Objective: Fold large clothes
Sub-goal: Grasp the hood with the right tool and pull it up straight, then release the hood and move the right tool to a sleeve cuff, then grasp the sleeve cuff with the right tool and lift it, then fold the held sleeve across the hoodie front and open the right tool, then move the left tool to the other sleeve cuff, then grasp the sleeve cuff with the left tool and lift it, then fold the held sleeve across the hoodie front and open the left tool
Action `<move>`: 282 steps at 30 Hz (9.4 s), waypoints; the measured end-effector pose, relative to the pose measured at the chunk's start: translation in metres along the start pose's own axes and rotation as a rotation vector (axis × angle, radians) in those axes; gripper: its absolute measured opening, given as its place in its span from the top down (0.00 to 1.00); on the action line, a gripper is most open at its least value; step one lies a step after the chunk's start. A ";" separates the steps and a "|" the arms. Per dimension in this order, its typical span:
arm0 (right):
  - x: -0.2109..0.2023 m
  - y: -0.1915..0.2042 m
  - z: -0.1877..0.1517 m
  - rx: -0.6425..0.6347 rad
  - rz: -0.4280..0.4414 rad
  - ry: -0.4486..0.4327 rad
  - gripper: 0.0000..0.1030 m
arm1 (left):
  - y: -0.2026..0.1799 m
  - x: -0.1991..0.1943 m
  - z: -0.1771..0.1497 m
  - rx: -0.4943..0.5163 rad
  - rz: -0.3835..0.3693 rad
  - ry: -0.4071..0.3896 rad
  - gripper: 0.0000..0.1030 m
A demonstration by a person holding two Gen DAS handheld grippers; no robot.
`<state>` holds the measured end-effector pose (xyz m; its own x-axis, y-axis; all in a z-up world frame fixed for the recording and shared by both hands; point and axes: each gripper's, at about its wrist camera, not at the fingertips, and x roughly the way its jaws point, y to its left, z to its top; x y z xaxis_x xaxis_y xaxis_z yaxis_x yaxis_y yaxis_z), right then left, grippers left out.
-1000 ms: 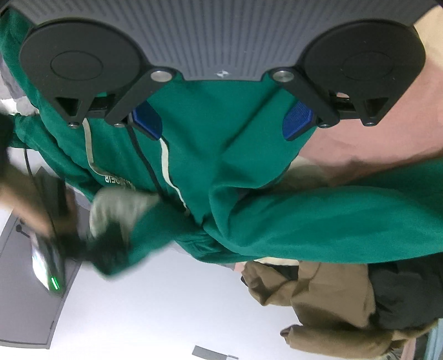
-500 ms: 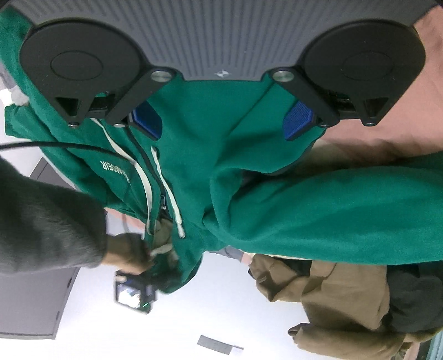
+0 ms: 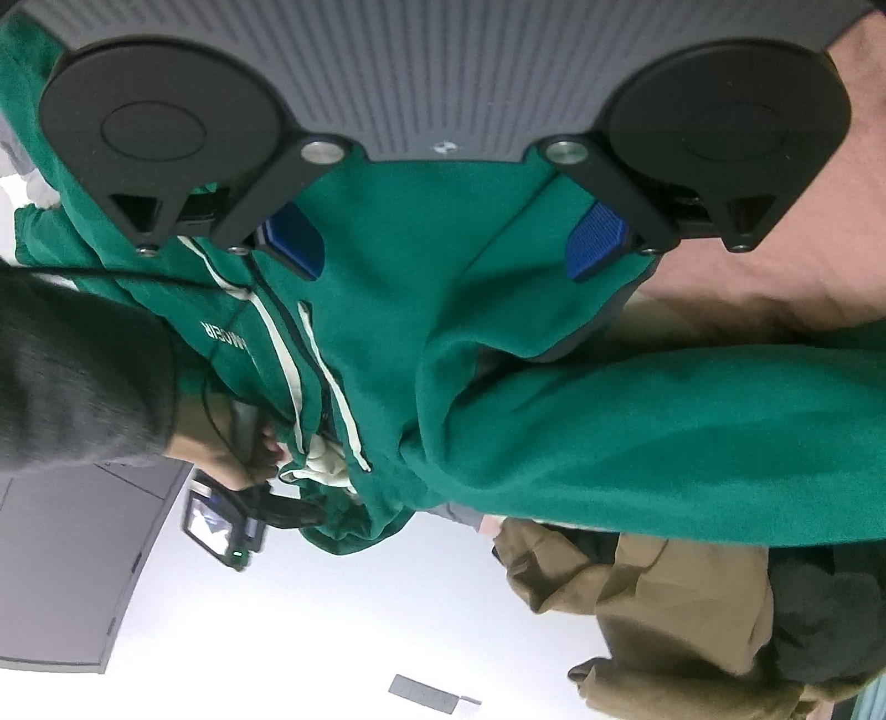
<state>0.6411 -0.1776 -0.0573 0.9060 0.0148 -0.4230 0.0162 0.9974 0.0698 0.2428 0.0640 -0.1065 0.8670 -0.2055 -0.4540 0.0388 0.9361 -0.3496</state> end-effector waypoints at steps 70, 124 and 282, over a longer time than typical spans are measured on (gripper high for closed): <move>-0.292 -0.422 -0.207 0.813 -0.146 -0.091 0.22 | -0.087 -0.072 -0.046 0.174 0.090 0.129 0.00; -0.386 -0.209 0.060 -0.305 0.069 -0.538 0.91 | -0.059 -0.082 -0.012 0.066 0.150 0.005 0.00; -0.423 -0.197 -0.191 0.487 0.221 0.101 0.35 | -0.276 -0.018 -0.011 0.410 -0.091 -0.003 0.86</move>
<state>0.1740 -0.3671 -0.0652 0.8652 0.2510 -0.4341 0.0461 0.8223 0.5672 0.2110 -0.1942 -0.0112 0.8522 -0.2926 -0.4336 0.3094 0.9503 -0.0332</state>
